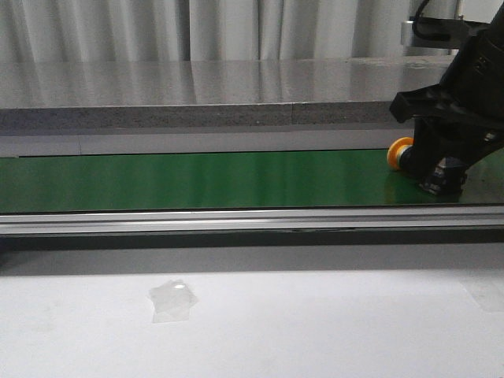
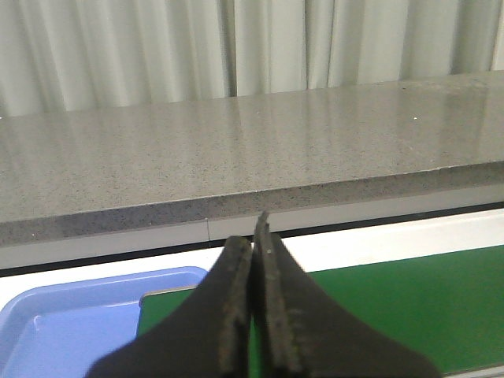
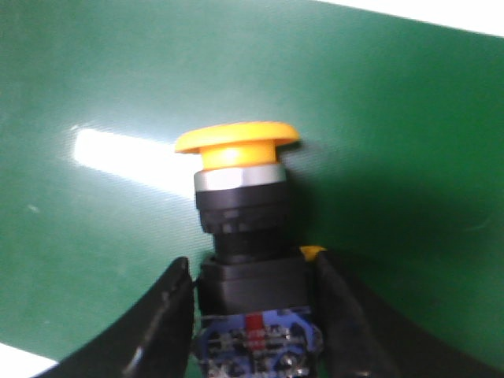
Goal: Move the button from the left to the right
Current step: 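Grasp the push-button with the right gripper and lift it off the belt, then lower the push-button into the green bin and open the right gripper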
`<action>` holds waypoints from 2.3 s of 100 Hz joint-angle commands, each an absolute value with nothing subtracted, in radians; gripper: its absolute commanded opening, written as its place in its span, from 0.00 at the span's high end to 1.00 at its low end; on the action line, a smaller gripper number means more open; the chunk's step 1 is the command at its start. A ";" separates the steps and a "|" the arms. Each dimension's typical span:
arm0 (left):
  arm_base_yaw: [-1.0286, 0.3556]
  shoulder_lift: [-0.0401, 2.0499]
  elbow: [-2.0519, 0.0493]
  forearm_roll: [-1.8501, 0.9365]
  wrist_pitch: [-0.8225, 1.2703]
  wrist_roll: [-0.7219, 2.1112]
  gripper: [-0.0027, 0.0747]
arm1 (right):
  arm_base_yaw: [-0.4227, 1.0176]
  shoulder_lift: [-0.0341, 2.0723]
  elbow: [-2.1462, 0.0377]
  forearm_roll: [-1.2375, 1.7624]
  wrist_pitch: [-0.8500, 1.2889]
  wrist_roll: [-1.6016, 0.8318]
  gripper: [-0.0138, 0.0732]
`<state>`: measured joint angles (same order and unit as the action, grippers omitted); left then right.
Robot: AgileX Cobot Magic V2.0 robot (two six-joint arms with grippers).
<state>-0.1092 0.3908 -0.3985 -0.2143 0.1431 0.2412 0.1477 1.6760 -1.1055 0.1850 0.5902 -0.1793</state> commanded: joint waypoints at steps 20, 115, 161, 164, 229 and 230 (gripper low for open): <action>-0.116 0.396 -0.428 -0.224 0.063 0.240 0.99 | 0.133 1.609 -1.260 0.177 0.711 -0.193 0.65; -0.116 0.396 -0.428 -0.224 0.063 0.240 0.99 | -0.419 1.692 -1.425 0.050 0.752 -0.194 0.65; -0.116 0.396 -0.428 -0.224 0.063 0.240 0.99 | -0.424 1.843 -1.425 0.042 0.748 -0.194 0.65; -0.116 0.396 -0.428 -0.224 0.063 0.240 0.99 | -0.424 1.847 -1.425 0.037 0.748 -0.194 0.65; -0.116 0.396 -0.428 -0.224 0.063 0.240 0.99 | -0.431 1.877 -1.425 0.000 0.761 -0.192 0.58; -0.116 0.396 -0.428 -0.224 0.063 0.240 0.99 | -0.431 1.877 -1.425 0.000 0.761 -0.192 0.57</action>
<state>-0.1092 0.3908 -0.3985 -0.2143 0.1431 0.2412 -0.4207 1.9264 -1.3907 0.0111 0.7816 -0.1873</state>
